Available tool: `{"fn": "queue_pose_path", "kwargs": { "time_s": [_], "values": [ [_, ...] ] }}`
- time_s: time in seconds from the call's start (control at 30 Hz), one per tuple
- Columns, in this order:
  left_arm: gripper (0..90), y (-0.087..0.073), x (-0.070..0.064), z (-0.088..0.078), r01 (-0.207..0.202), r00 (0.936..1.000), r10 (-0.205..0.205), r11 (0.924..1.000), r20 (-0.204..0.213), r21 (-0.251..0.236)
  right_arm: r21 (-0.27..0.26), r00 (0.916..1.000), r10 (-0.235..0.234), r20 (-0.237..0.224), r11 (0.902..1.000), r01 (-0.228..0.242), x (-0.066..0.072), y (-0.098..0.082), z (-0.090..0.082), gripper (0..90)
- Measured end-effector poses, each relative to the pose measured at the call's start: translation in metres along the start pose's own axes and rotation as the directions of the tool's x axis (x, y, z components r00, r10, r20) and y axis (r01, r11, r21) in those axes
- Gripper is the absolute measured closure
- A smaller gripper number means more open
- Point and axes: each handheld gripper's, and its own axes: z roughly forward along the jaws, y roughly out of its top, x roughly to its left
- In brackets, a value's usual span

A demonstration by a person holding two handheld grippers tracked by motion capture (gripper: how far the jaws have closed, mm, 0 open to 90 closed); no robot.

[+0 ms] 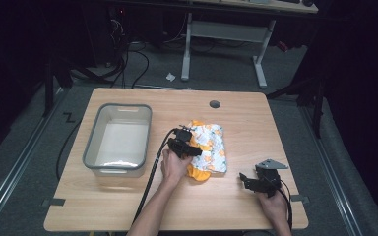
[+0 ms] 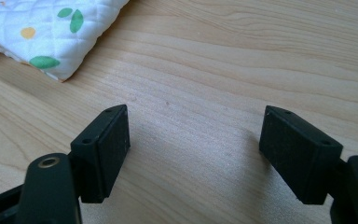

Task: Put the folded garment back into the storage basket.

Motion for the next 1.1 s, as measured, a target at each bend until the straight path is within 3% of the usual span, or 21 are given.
{"fn": "queue_pose_path", "kwargs": {
  "time_s": [0.03,0.1,0.3,0.33,0.47,0.67,0.97,1.1],
  "values": [
    [22.0,0.0,-0.001,0.0,-0.009,1.0,0.009,1.0,-0.004,-0.002,0.0,1.0,0.0,0.0,1.0,0.0,0.0,0.0,0.0,24.7],
    [31.1,-0.001,-0.006,-0.001,-0.045,0.9989,0.045,0.9989,-0.009,-0.009,0.0,1.0,0.0,0.0,1.0,0.0,0.0,0.0,0.0,24.7],
    [52.8,-0.001,-0.01,-0.002,-0.079,0.9967,0.079,0.9968,0.015,-0.014,0.0,1.0,0.001,0.0,1.0,-0.001,0.0,0.0,0.0,24.7],
    [56.4,-0.002,-0.012,-0.002,-0.102,0.9946,0.103,0.9945,0.017,-0.025,0.0,1.0,0.001,0.0,1.0,-0.001,0.0,0.0,0.0,24.7],
    [65.1,-0.001,-0.013,-0.003,-0.105,0.994,0.106,0.9941,0.028,-0.028,0.0,1.0,0.0,0.0,1.0,0.0,0.0,0.0,0.0,24.7],
    [73.4,0.0,-0.005,-0.009,-0.092,0.992,0.096,0.9944,0.081,-0.052,0.0,1.0,0.001,0.0,1.0,-0.001,0.0,0.0,0.0,24.8],
    [76.0,0.004,-0.007,-0.027,-0.092,0.9873,0.105,0.99,0.119,-0.107,0.0,1.0,0.001,0.0,1.0,-0.001,0.0,0.0,0.0,24.8],
    [76.8,0.007,-0.006,-0.042,-0.06,0.9782,0.09,0.9854,0.188,-0.16,0.0,1.0,0.001,0.0,1.0,-0.001,0.0,0.0,0.0,24.8]
  ]
}}
